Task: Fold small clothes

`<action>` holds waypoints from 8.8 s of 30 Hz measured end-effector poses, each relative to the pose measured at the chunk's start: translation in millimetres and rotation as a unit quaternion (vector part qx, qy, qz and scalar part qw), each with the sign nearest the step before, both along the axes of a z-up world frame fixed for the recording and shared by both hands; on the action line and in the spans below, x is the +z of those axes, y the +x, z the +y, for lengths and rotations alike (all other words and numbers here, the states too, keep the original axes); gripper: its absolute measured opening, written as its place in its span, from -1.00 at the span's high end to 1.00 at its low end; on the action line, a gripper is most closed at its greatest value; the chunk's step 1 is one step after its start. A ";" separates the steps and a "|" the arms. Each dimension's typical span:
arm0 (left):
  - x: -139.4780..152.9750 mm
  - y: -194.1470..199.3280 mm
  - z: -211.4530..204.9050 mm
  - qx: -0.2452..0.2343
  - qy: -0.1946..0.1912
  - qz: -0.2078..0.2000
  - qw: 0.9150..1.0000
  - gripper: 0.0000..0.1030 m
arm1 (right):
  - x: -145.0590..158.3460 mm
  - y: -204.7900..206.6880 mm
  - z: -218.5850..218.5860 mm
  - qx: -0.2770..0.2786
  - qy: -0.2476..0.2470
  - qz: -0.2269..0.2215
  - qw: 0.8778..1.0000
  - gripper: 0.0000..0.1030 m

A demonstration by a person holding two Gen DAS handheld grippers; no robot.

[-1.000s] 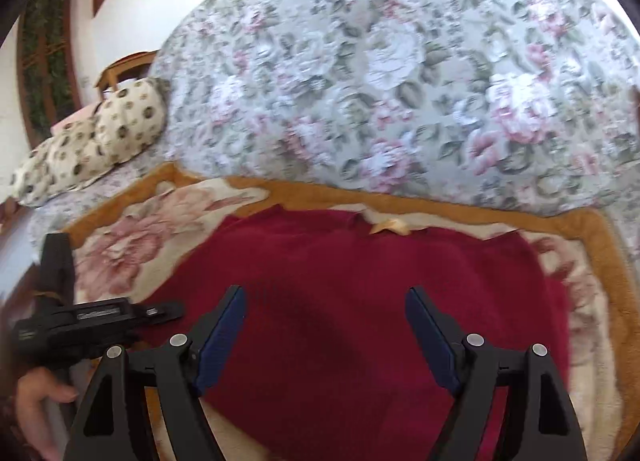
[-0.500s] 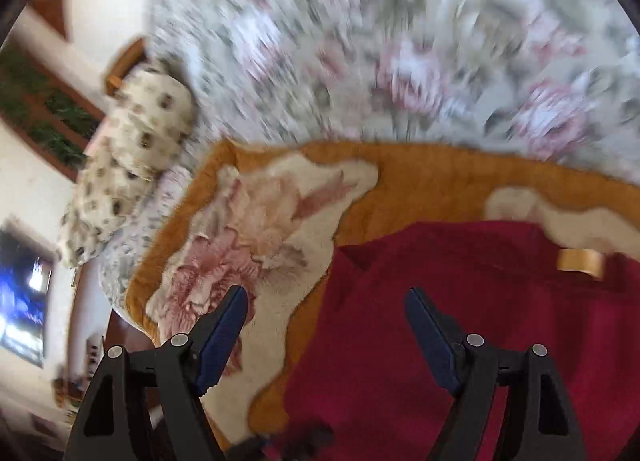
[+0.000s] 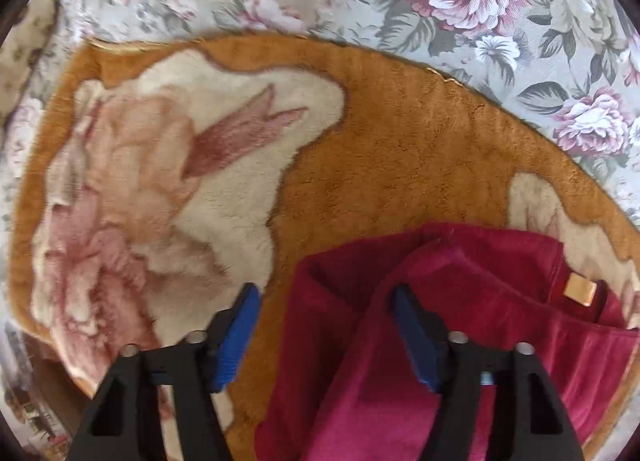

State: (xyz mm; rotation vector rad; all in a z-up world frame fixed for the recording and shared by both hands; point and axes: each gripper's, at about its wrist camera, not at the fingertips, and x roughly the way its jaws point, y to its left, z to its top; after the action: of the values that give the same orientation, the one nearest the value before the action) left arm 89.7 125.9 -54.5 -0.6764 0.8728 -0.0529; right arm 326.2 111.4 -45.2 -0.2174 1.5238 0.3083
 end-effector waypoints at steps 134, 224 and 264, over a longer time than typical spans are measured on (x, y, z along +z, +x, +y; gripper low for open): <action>16.0 227.5 -246.6 -0.281 0.168 0.062 0.943 0.25 | 16.0 -245.7 -366.7 0.053 0.111 -0.292 0.949 0.40; 26.4 69.5 -136.3 -0.226 0.050 -0.034 0.972 -0.51 | 34.6 -224.5 -466.5 -0.244 0.347 -0.282 0.861 -0.29; 90.5 75.8 -115.6 -0.226 0.040 -0.113 0.967 0.15 | 47.3 -163.4 -428.3 -0.206 0.479 -0.253 0.815 0.48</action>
State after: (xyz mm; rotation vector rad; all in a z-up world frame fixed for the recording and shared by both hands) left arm 165.5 10.2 36.0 -0.3745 0.7887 -0.4934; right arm 162.8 -316.9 2.1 0.7768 0.7081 0.5759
